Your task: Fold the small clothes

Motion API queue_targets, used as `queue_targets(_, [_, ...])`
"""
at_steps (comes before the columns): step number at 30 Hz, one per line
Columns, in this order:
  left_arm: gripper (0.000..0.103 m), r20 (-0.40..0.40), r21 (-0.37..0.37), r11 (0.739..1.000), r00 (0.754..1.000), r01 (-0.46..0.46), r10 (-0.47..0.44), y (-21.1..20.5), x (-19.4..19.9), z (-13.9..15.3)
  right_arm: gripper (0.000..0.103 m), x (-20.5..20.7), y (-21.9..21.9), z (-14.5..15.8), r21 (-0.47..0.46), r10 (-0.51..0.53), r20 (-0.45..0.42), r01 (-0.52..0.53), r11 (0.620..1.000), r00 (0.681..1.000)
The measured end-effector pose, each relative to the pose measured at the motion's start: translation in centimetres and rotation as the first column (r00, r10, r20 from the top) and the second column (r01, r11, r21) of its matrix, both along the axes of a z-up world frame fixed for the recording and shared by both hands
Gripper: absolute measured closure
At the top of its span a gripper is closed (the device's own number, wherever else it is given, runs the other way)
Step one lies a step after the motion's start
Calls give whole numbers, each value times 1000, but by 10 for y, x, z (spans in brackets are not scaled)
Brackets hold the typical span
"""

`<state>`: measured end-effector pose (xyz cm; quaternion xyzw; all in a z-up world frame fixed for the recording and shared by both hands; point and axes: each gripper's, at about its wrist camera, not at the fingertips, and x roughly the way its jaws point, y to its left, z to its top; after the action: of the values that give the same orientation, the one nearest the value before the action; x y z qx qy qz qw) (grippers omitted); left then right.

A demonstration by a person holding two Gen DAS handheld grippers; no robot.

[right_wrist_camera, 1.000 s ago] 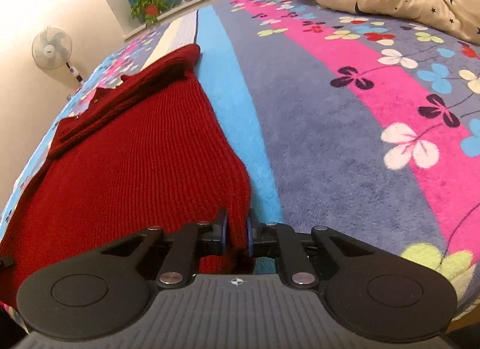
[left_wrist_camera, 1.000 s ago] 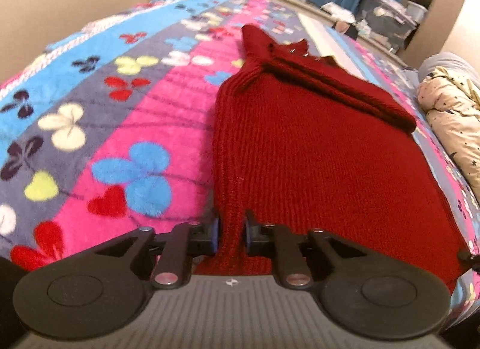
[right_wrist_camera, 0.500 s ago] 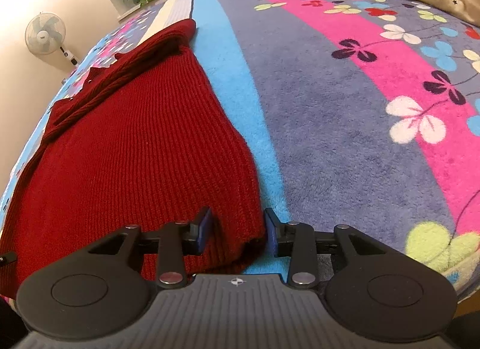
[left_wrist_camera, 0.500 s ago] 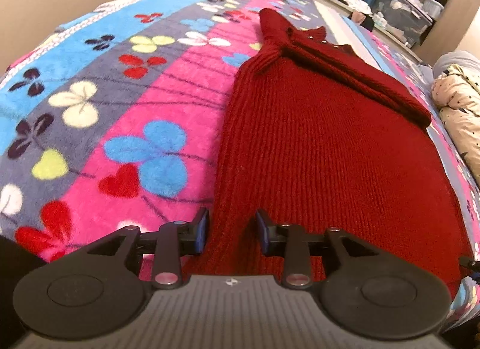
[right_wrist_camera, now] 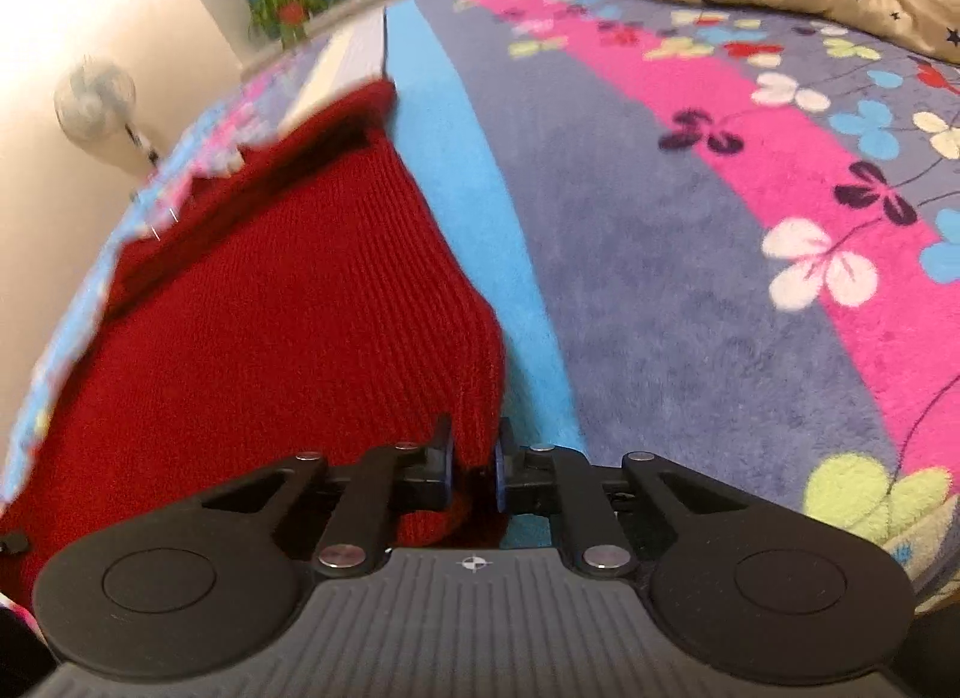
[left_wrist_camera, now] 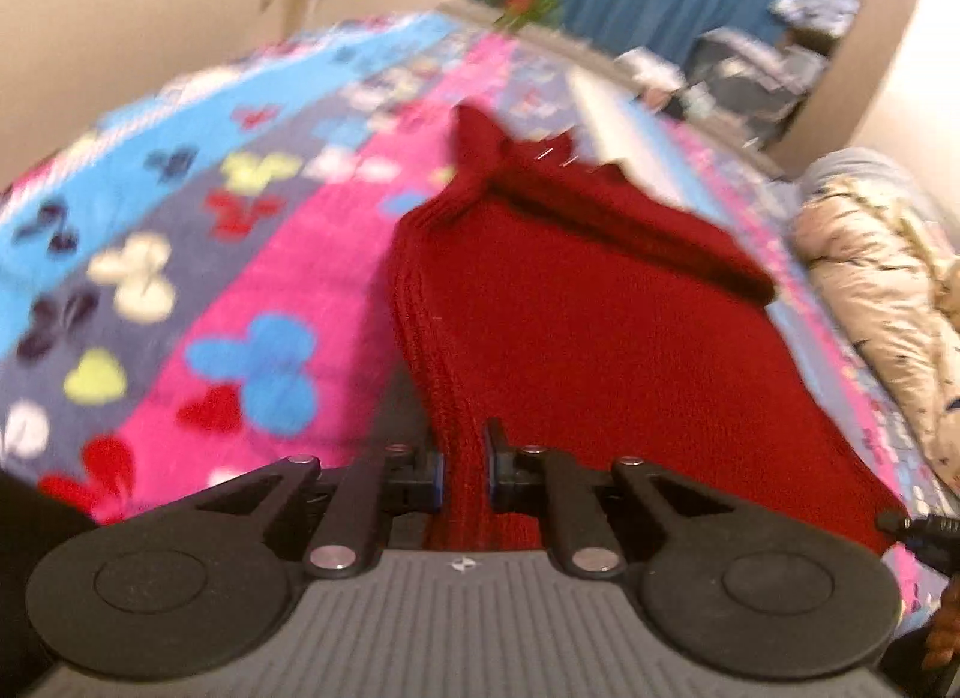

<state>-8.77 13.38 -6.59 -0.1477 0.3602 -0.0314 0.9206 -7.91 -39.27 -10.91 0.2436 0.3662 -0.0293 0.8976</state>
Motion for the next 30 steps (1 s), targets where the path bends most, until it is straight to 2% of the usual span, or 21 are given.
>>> queue_targets(3, [91, 67, -17, 999, 997, 28, -27, -1, -11, 15, 92, -13, -5, 24, 29, 3, 87, -5, 1000, 996])
queue_targets(6, [92, 95, -83, 996, 996, 11, -3, 7, -18, 31, 93, -29, -9, 53, 81, -2, 156, -11, 997, 988])
queue_targets(10, [92, 97, -253, 967, 993, -43, 69, 34, -31, 56, 95, -59, -6, 93, 89, 4, 249, -27, 996, 968])
queue_targets(15, [92, 206, -306, 952, 978, 24, 42, 61, -72, 113, 96, -111, -7, 145, 82, 44, 353, -78, 994, 935])
queue_targets(18, [92, 236, -317, 947, 972, 58, 20, 73, -75, 123, 96, -139, -13, 164, 70, 67, 399, -103, 992, 914])
queue_targets(20, [92, 212, -321, 946, 977, 47, 23, 76, -57, 118, 96, -139, -21, 162, 93, 43, 381, -85, 992, 924])
queue_targets(23, [92, 163, -321, 946, 986, 40, 14, 74, -15, 108, 96, -112, -33, 143, 167, -33, 307, -20, 986, 951])
queue_targets(26, [92, 99, -277, 959, 995, 57, -31, 69, 52, 96, 96, -67, -33, 131, 167, -46, 263, 2, 986, 964])
queue_targets(30, [92, 34, -202, 978, 998, 59, -53, 63, 137, 76, 95, 30, -36, 119, 132, -50, 186, 25, 991, 981])
